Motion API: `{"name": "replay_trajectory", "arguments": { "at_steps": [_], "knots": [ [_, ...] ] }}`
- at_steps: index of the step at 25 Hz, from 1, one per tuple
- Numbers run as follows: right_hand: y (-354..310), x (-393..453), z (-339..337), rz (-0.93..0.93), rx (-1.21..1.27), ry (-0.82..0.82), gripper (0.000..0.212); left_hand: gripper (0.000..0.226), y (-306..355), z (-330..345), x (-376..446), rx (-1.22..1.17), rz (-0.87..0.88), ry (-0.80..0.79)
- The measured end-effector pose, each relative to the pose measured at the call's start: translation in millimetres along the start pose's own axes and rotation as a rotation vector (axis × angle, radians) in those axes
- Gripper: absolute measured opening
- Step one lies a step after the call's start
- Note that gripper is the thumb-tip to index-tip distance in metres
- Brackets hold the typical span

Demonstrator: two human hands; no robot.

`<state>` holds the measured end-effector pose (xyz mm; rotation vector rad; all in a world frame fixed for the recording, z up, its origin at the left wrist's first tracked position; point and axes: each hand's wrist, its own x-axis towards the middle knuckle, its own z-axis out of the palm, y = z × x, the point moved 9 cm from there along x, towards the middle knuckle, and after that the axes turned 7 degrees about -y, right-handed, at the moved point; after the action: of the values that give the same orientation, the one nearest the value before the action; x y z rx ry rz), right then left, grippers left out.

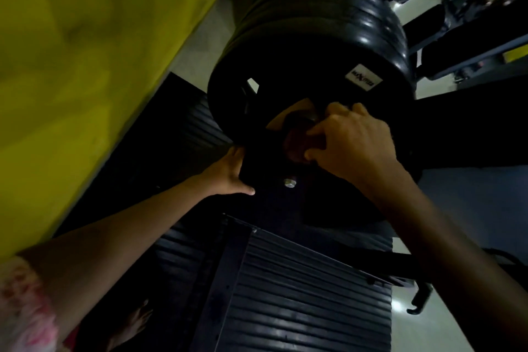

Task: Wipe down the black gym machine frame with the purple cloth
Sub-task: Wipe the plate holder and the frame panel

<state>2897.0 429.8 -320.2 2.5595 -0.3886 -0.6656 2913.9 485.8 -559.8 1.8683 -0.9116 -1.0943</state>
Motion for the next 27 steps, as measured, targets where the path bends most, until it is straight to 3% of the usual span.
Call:
{"name": "replay_trajectory", "arguments": {
  "at_steps": [2,4,7,11,13,17,21,27],
  "knots": [
    [-3.5,2.4,1.8,0.123,-0.118,0.08,0.032,0.115,-4.1,-2.5,11.9,0.047,-0.014,-0.031],
    [-28.1,9.6,18.1,0.007,-0.187,0.041,0.033,0.124,-9.3,-3.5,23.3,0.086,-0.034,-0.064],
    [-38.2,20.3,28.5,-0.123,-0.064,-0.093,0.038,0.132,-15.7,-1.4,31.3,0.167,-0.067,-0.082],
    [-27.6,26.2,22.0,0.066,-0.107,0.004,0.031,0.131,-21.7,-5.2,31.0,0.21,-0.037,0.024],
    [-48.9,30.1,38.2,-0.002,-0.177,-0.037,0.031,0.13,-25.5,-5.6,31.6,0.192,0.0,0.059],
    [-61.4,44.7,50.1,-0.1,-0.025,-0.171,0.04,0.133,-36.8,-4.0,38.0,0.199,0.075,0.067],
    [-68.4,49.9,57.7,0.014,-0.111,-0.111,0.035,0.133,-49.6,-1.7,42.1,0.138,0.1,0.052],
    [-108.8,71.4,83.0,-0.072,-0.163,-0.118,0.035,0.133,-70.0,2.2,50.6,0.229,0.104,0.044]
  ]
}}
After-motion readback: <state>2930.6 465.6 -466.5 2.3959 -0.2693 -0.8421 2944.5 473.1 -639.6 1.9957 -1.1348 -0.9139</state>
